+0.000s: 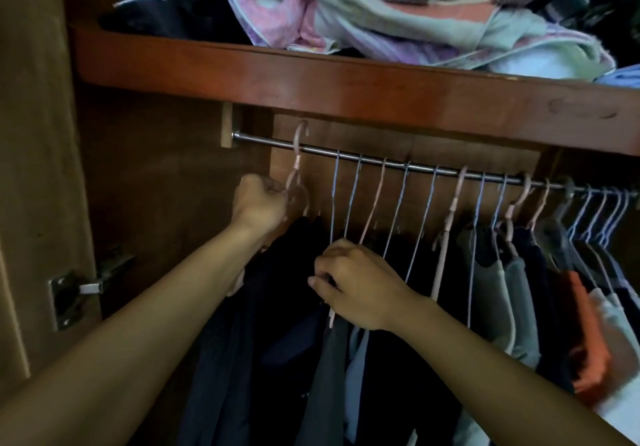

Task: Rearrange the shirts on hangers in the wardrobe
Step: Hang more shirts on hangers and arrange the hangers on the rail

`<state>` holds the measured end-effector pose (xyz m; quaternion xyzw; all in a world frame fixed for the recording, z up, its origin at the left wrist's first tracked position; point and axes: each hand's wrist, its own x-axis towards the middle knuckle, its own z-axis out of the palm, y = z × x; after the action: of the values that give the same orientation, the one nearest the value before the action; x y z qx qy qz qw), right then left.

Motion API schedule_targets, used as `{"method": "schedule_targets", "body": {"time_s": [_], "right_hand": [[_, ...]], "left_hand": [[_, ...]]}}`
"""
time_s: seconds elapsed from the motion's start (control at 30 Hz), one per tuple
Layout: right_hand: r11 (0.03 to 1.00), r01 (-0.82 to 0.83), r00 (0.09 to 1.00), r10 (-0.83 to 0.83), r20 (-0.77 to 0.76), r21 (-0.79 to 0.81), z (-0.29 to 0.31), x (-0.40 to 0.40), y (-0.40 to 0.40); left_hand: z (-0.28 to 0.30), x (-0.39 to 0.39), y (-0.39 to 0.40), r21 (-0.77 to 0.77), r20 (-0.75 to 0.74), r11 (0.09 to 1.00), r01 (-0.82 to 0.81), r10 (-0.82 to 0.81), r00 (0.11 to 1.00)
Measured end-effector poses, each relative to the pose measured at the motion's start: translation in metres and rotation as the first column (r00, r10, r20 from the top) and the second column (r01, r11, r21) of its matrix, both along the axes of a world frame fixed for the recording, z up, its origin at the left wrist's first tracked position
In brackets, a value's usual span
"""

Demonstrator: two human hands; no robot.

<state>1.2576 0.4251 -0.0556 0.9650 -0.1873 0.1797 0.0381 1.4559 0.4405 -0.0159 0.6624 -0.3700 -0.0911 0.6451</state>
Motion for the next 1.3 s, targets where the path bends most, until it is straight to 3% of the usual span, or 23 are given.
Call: {"method": "schedule_targets", "body": {"time_s": [0.6,0.67,0.73,0.9,1.13,1.3], "right_hand": [[0.999,-0.003,1.000,0.001,0.031,0.047,-0.006,0.004,0.002],[0.998,-0.011,1.000,0.010,0.021,0.057,-0.004,0.004,0.004],[0.997,-0.028,0.999,0.027,0.018,0.070,-0.002,0.004,0.007],[0.996,-0.046,0.999,0.044,0.021,0.076,0.007,-0.001,0.012],[0.996,-0.055,0.998,0.053,0.031,0.070,0.021,-0.017,0.018],[0.996,0.002,1.000,-0.003,0.013,0.093,0.022,-0.040,0.026]], "left_hand": [[-0.025,-0.020,-0.024,0.041,-0.160,0.991,0.124,-0.116,0.980],[-0.021,-0.020,-0.014,0.146,-0.083,0.978,0.150,-0.139,0.987],[-0.016,-0.018,-0.001,0.279,0.107,0.953,0.122,-0.157,0.982],[0.003,-0.016,0.035,0.290,0.421,0.954,0.075,-0.198,0.885],[0.017,-0.028,0.072,0.322,0.555,0.944,0.069,-0.247,0.794],[0.009,-0.040,0.081,0.457,0.585,0.875,0.160,-0.432,0.687]]}}
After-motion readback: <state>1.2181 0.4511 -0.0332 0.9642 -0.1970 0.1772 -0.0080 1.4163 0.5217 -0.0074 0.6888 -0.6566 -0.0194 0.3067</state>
